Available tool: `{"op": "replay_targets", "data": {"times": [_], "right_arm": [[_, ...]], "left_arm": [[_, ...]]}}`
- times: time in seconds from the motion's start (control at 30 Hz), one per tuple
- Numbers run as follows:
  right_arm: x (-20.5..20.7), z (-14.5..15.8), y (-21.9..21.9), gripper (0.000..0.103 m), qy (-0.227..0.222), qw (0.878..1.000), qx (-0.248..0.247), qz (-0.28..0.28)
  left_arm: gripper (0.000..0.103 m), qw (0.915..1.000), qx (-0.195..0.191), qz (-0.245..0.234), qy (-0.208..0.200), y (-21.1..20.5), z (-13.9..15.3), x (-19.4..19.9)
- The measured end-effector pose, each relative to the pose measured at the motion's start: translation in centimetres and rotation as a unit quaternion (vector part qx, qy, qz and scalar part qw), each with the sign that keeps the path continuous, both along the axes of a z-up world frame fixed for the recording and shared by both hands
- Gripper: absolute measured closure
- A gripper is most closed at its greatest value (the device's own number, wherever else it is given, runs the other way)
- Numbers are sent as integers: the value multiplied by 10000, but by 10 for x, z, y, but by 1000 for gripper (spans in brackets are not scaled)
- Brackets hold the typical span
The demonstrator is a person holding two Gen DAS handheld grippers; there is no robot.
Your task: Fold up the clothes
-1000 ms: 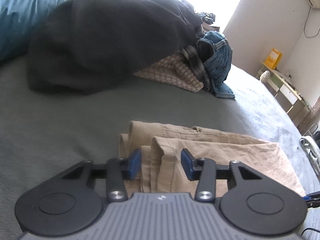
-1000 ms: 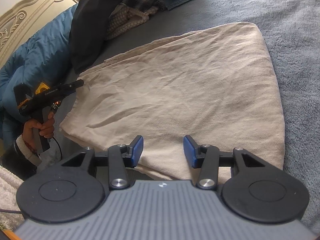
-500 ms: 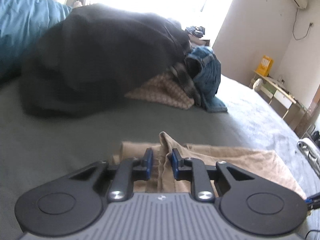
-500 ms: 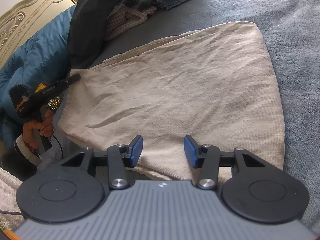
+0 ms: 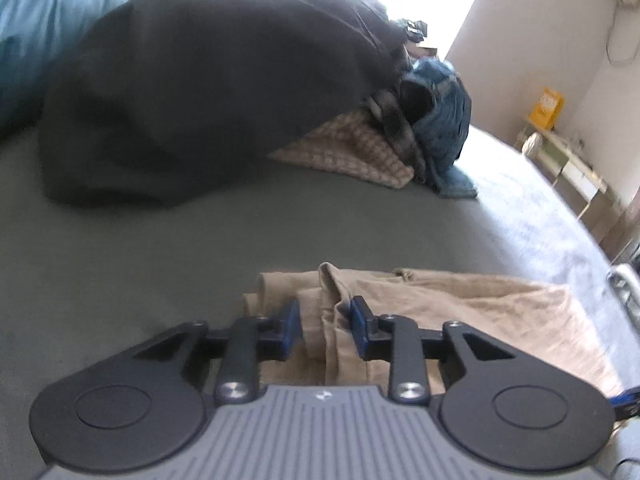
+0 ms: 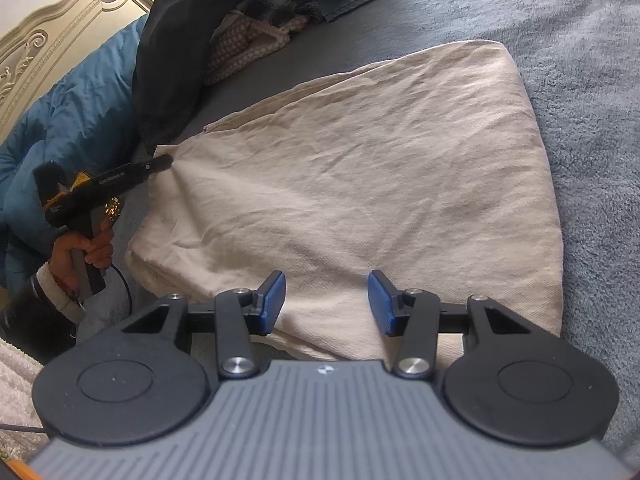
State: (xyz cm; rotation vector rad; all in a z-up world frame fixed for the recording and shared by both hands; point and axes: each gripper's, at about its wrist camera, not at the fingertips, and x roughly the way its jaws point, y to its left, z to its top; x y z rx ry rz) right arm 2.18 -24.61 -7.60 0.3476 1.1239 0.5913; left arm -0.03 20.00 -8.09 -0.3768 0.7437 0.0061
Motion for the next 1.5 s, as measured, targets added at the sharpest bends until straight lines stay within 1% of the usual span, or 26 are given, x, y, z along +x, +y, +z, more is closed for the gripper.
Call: {"op": "replay_targets", "data": {"times": [0.03,0.13,0.2,0.27,0.37,0.5,0.53,0.6,0.67,0.7,0.77,0.83,0.97,1.03,1.07,1.13,1.23,1.27,1.37,1.43,1.5], "right_arm": [[0,0,0,57,3,10000,5,-1],[1,0,0,56,6,10000,11,-1],[1,0,1,56,5,10000,11,-10],[1,0,1,55,0,10000,10,-13],[1,-1,2,54,-14,10000,-3,-8],[0,1,5,53,-47,10000,-54,-7],[0,1,5,53,-58,10000,-71,-7],[-1,4,7,53,-129,9998,-140,9],[-2,7,9,53,-248,9994,-255,43],[-3,8,9,53,-305,9990,-314,58],[-5,11,10,53,-385,9985,-385,72],[-6,11,9,53,-418,9983,-396,62],[-5,9,8,53,-412,9984,-390,19],[-4,9,8,53,-438,9983,-396,16],[-5,10,9,53,-481,9980,-420,31],[-7,13,9,53,-620,9968,-496,77],[-12,20,9,53,-939,9934,-635,149],[-14,22,10,53,-1049,9921,-675,169],[-15,28,17,53,-1474,9858,-728,331],[-14,30,30,55,-1820,9777,-926,494],[-14,29,46,56,-2134,9676,-1153,704]], "left_arm": [[64,10000,-77,39,-9,4,3,-4],[60,9995,-254,66,194,15,9,-20],[60,9976,-483,-58,495,19,8,-32],[60,9945,-615,-209,817,20,4,-43],[60,9911,-622,-430,1096,14,0,-60],[59,9910,-528,-465,1142,2,-6,-73],[66,9913,-483,-443,1139,-1,-7,-75],[76,9934,-233,-445,1034,-11,-3,-78],[96,9948,56,-457,905,-21,2,-81],[97,9955,70,-422,842,-21,6,-84],[97,9964,-89,-315,786,-17,15,-89],[97,9963,-113,-313,798,-17,19,-91],[97,9941,318,-445,936,-27,11,-90],[95,9941,367,-455,912,-27,11,-90],[93,9943,398,-440,890,-25,13,-90],[85,9945,497,-367,840,-20,20,-91],[81,9941,867,-137,636,-11,36,-93],[81,9940,921,-221,544,-16,38,-90],[81,9923,934,-772,237,-46,40,-72],[81,9890,941,-1139,31,-67,42,-59],[81,9840,946,-1503,-174,-87,43,-47]]}}
